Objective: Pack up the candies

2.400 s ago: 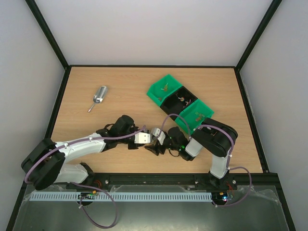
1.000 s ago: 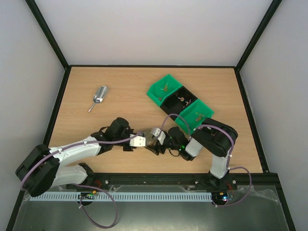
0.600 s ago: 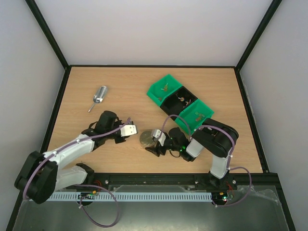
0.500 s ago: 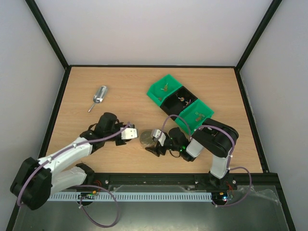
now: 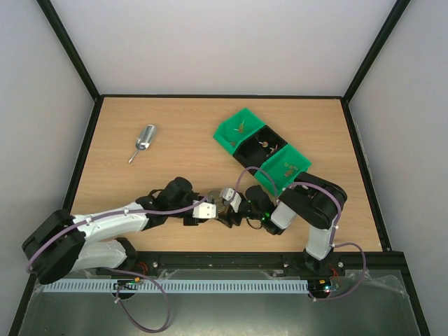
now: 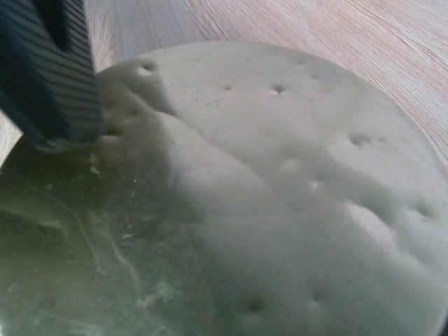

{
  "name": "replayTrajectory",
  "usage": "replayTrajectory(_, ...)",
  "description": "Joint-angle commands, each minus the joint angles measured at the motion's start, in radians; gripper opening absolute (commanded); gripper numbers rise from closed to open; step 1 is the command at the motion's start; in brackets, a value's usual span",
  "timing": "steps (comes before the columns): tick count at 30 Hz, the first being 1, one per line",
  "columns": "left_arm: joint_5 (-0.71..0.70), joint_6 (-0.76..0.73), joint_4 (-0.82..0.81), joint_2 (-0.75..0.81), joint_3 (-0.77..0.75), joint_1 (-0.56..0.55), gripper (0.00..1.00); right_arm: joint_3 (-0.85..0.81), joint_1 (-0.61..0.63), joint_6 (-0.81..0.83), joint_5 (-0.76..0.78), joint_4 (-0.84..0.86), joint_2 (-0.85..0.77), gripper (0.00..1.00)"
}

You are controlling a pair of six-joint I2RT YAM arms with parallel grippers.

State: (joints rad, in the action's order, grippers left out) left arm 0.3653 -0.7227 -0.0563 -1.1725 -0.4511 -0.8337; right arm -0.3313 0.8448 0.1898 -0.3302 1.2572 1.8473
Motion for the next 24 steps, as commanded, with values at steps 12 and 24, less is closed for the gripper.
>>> replayTrajectory(12, -0.128, 0.002, -0.021, -0.025, 0.015, 0.032, 0.21, 0.039, 0.008, 0.029, -0.021, -0.034, -0.02, 0.48)
replayTrajectory(24, -0.124, -0.095, 0.035, -0.014, 0.033, 0.192, 0.2, 0.041, 0.008, 0.017, -0.017, -0.03, -0.023, 0.45)
